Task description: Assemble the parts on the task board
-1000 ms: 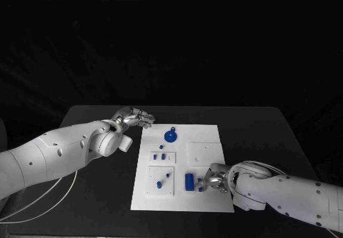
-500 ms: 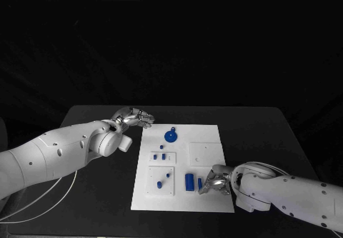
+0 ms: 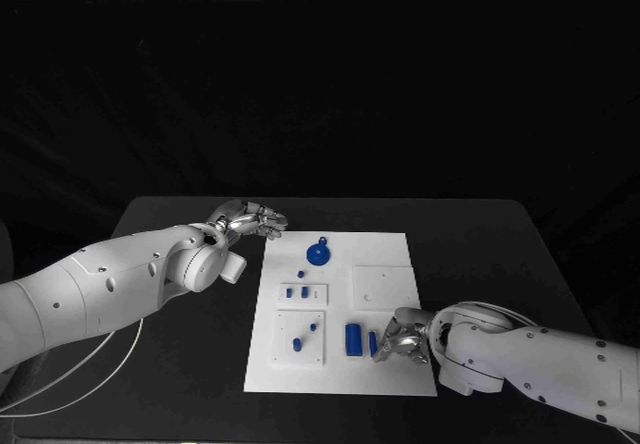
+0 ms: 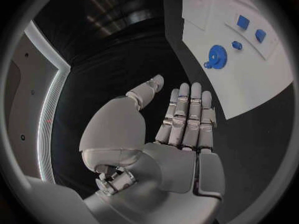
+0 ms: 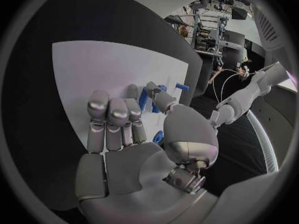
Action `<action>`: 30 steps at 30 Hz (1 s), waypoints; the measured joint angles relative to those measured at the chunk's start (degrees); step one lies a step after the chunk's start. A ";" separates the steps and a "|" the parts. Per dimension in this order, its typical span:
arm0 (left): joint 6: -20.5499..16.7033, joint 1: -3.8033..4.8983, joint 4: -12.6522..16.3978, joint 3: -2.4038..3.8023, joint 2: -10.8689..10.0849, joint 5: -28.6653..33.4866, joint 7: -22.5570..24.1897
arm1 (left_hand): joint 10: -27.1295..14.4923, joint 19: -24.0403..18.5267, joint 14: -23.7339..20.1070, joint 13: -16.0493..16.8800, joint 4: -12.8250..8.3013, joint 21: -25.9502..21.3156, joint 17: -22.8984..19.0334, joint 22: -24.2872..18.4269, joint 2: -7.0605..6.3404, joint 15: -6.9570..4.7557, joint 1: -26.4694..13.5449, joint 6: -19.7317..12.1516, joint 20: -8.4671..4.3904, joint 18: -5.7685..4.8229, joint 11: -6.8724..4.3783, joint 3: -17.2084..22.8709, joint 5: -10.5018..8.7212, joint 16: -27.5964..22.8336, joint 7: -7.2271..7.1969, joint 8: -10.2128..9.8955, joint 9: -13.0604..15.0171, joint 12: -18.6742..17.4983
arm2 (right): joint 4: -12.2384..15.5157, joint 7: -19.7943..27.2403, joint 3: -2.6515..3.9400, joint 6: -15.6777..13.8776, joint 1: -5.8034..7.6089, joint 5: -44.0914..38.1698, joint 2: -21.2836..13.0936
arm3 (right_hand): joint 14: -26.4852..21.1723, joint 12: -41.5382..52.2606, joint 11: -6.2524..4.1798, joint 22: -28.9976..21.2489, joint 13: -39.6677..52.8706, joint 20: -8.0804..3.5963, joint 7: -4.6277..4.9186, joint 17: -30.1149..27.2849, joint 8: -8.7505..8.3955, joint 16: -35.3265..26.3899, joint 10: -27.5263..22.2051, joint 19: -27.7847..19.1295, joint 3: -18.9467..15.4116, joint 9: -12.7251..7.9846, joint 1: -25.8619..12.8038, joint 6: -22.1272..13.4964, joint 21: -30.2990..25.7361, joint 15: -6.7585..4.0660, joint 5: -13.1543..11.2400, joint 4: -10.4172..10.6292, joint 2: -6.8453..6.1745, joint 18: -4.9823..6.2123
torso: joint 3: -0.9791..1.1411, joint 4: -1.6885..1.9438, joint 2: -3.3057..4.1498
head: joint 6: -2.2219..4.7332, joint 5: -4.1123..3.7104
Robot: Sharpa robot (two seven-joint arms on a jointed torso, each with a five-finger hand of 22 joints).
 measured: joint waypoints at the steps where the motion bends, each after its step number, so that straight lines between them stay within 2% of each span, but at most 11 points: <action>1: 0.00 0.00 0.00 0.00 0.00 0.00 0.00 | 0.00 0.00 0.00 -0.02 0.00 0.00 0.00 0.00 0.00 0.00 0.00 0.00 0.00 0.00 0.00 0.00 0.00 0.00 0.00 0.00 0.00 0.00 | -0.09 -0.03 0.00 -0.01 0.00 -0.01 0.06 | 0.00 0.00 0.00 0.00 0.00 0.04 0.00 0.00 0.00 0.00 0.00 -0.04 0.28 -0.05 -0.19 0.00 0.00 0.00 0.00 0.28 0.19 0.00 | 0.00 0.01 0.01 | -0.01 0.00; 9: 0.02 -0.01 0.00 0.00 -0.01 0.00 -0.01 | 0.00 0.00 0.00 -0.02 0.13 0.00 0.06 -0.01 0.00 0.00 0.00 0.00 0.00 0.00 0.00 -0.13 0.00 0.00 0.00 0.00 0.00 0.00 | -1.07 -0.12 0.06 -0.08 -0.20 -0.11 1.03 | 0.09 0.00 -0.21 0.00 0.25 0.23 -0.03 0.00 0.01 0.00 0.21 -0.22 4.66 -0.09 -0.72 0.01 0.00 0.08 0.00 3.52 1.19 -0.01 | -0.02 0.03 0.00 | -0.19 -0.02; 13: 0.03 0.00 0.00 0.00 -0.01 0.00 -0.02 | 0.00 0.00 0.00 -0.02 0.13 0.00 0.07 0.03 0.00 0.00 0.00 0.00 0.00 0.00 0.00 -0.13 0.00 0.00 0.00 0.00 0.00 0.00 | -1.67 -0.13 0.12 0.04 -0.50 -0.15 1.42 | 0.11 0.00 -0.07 0.00 0.33 0.24 -0.17 0.00 -0.02 0.00 0.37 -0.23 6.89 -0.08 -0.96 0.88 0.00 0.09 -0.01 4.16 1.41 0.00 | -0.01 0.03 0.02 | -0.27 0.04; 19: 0.04 0.00 -0.03 -0.01 -0.03 0.00 -0.05 | 0.00 0.00 0.00 -0.02 0.13 0.00 0.12 0.04 0.00 0.00 0.00 0.00 0.00 0.00 0.00 -0.13 0.00 0.00 0.00 0.00 0.00 0.00 | -1.96 -0.17 0.17 0.68 -0.51 -0.16 1.63 | 0.12 0.26 0.00 0.00 0.42 0.24 -0.24 0.00 0.02 0.00 0.43 -0.23 9.95 -0.08 -0.46 1.16 0.00 0.09 -0.06 2.97 1.91 0.00 | 0.00 0.06 0.02 | -0.41 0.08; 30: 0.06 -0.01 -0.01 -0.01 -0.03 -0.03 -0.16 | 0.00 0.00 0.00 -0.01 0.13 0.00 0.17 0.04 0.00 0.00 0.00 0.00 0.00 0.00 0.00 -0.13 0.00 -0.23 0.00 0.00 0.01 0.00 | -2.17 -0.24 0.30 1.60 -0.43 0.04 1.72 | 0.12 0.26 0.00 0.00 0.41 0.36 -0.24 0.01 0.07 0.00 0.43 -0.13 11.35 -0.13 -0.17 1.16 0.00 0.10 0.28 2.02 1.98 0.01 | -0.02 0.03 0.01 | -0.48 0.11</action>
